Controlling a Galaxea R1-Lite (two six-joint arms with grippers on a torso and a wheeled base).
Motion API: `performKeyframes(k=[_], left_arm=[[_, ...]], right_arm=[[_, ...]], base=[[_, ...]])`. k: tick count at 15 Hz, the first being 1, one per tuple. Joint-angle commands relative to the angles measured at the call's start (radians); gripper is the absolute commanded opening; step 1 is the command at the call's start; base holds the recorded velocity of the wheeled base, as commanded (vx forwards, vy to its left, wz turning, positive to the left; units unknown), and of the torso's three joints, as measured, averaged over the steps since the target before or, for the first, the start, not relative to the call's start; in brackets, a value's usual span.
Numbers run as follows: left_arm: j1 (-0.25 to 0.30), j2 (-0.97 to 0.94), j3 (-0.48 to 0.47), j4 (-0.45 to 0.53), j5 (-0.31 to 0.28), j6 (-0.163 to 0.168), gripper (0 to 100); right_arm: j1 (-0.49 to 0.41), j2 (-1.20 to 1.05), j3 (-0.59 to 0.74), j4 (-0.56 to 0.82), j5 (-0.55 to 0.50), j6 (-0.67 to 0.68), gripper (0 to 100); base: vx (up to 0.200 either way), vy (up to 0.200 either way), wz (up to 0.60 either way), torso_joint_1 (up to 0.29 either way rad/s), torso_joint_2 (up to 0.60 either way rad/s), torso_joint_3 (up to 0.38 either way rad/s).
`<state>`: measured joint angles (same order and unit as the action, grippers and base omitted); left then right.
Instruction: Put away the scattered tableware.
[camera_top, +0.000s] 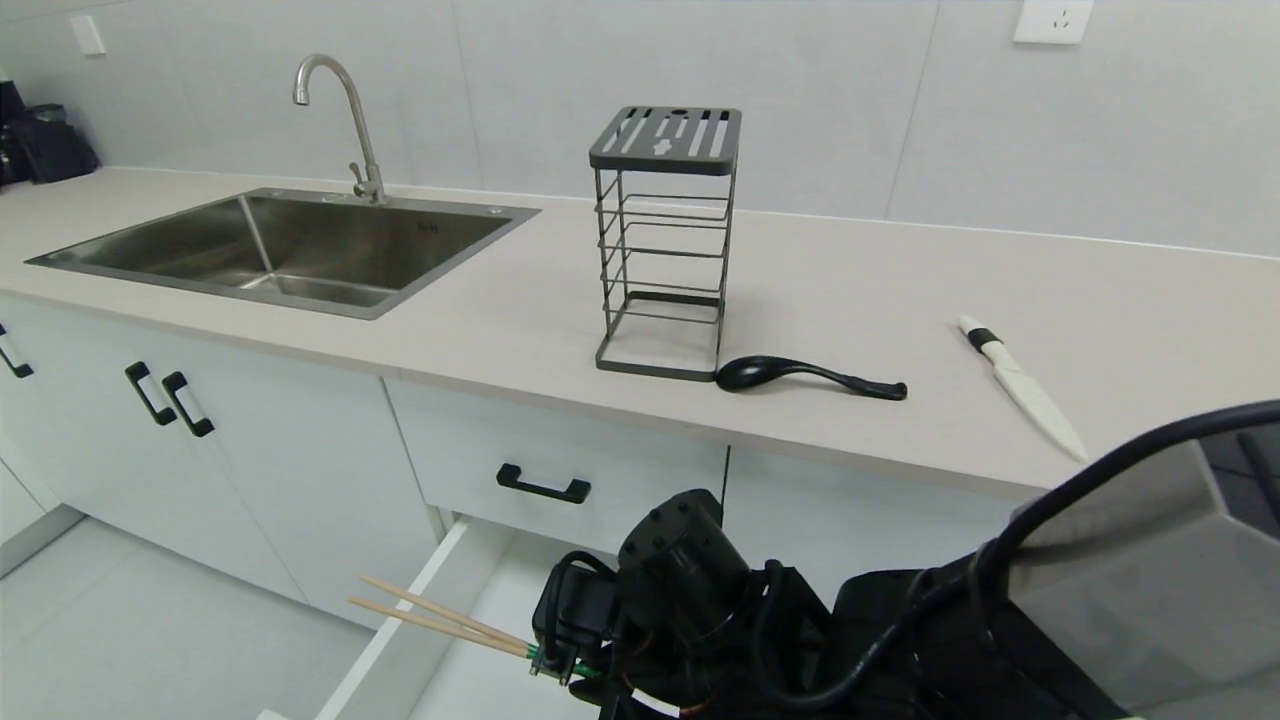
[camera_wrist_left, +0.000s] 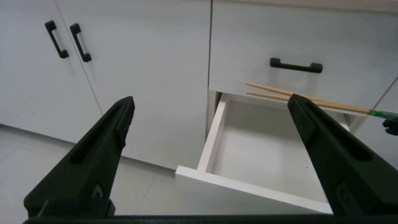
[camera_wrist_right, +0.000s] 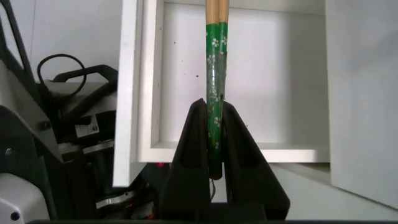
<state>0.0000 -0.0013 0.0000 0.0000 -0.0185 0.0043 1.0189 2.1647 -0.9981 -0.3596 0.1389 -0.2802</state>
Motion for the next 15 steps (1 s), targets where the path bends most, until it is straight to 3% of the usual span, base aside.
performKeyframes(k=[1,9,15], left_arm=[[0.0,0.001,0.0,0.0,0.0,0.0,100],[0.0,0.001,0.0,0.0,0.0,0.0,100],[0.0,0.001,0.0,0.0,0.0,0.0,100]], right_arm=[[0.0,0.04,-0.027,0.001,0.001,-0.004,0],[-0.066,0.052,-0.079,0.002,-0.051,-0.01,0],[-0.089,0.139,-0.09,0.002,-0.079,0.001,0]], base=[[0.0,0.0,0.0,-0.246,0.47,0.203],[0.0,0.0,0.0,-0.248,0.38,0.149],[0.0,0.0,0.0,-0.053,0.2,0.069]])
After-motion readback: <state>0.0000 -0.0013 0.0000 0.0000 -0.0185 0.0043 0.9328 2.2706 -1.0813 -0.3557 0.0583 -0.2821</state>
